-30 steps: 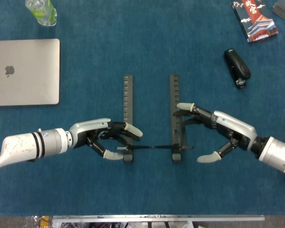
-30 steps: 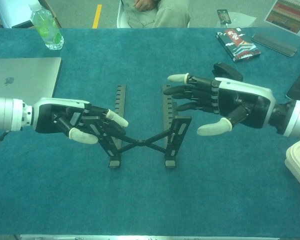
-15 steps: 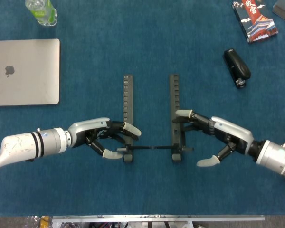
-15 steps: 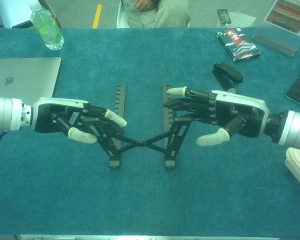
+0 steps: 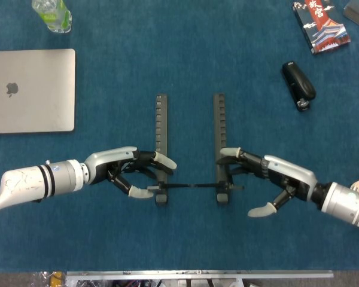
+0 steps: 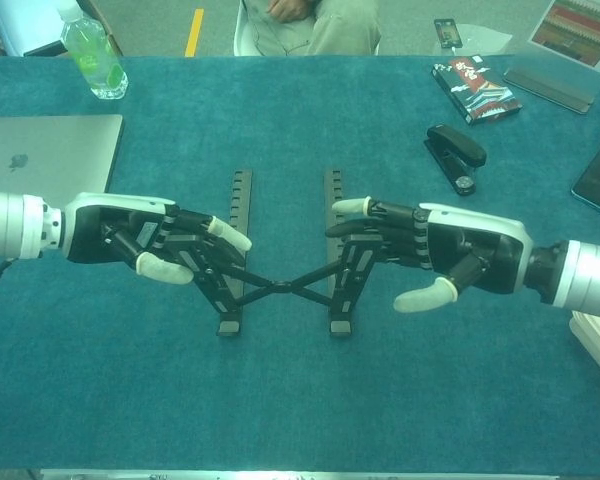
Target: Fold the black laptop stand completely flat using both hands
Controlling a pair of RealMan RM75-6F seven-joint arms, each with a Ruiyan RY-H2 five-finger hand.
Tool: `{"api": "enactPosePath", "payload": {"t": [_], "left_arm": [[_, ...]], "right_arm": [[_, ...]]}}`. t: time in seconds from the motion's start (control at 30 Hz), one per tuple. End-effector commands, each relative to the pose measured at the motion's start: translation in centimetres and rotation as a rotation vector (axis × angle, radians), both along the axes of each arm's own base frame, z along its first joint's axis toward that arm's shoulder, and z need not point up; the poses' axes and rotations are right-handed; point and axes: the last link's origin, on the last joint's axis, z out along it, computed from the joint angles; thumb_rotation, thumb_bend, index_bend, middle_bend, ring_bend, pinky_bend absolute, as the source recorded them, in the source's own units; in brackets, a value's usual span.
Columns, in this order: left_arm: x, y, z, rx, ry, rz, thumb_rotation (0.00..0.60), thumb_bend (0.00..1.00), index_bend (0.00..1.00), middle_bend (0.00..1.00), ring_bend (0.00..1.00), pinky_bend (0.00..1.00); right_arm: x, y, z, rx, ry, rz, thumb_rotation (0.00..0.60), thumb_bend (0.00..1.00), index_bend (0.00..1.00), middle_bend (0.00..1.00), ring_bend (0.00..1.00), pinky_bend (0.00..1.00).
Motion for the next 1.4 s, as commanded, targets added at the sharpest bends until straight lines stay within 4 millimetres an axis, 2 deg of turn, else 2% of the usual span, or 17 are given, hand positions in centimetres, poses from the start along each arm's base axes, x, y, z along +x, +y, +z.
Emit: {"api": "enactPosePath", "payload": {"t": [0.03,0.5,0.8,1.1,1.4], "left_arm": [[0.0,0.0,0.0,0.001,0.001,0.001,0.571,0.26,0.18,0.19,0.09,0.14],[-0.1,0.1,0.1,0.004,0.005,0.002,0.57,0.26,0.18,0.19,0.09,0.14],[0.2,0.4,0.3,0.016,0.0,-0.005,0.569,0.26,0.18,0.19,0.09,0.14],[0.8,1.2,0.7,0.062,-0.011,-0.017,0.562,0.26,0.18,0.19,0.09,0.14],[0.9,1.5,0.4,0.069,-0.003,-0.014,0.563,0.26,0.18,0.19,0.09,0.14]], "right_arm": [[0.0,0.1,-0.2,0.009,-0.001,0.002,0.577,0.07,0.0,0.12,0.0,0.1],[-0.1,0.9,-0.6,0.046,-0.008,0.014,0.579,0.07,0.0,0.12,0.0,0.1],[-0.3,0.4,0.1,0.005,-0.005,0.01,0.579,0.07,0.0,0.12,0.0,0.1],[0.2,-0.8,1.8,-0.129,-0.009,0.016,0.578,0.07,0.0,0.12,0.0,0.1],[1.8,-1.0,5.7,-0.199,-0.035,0.079,0.579,0.07,0.0,0.12,0.0,0.1]]}}
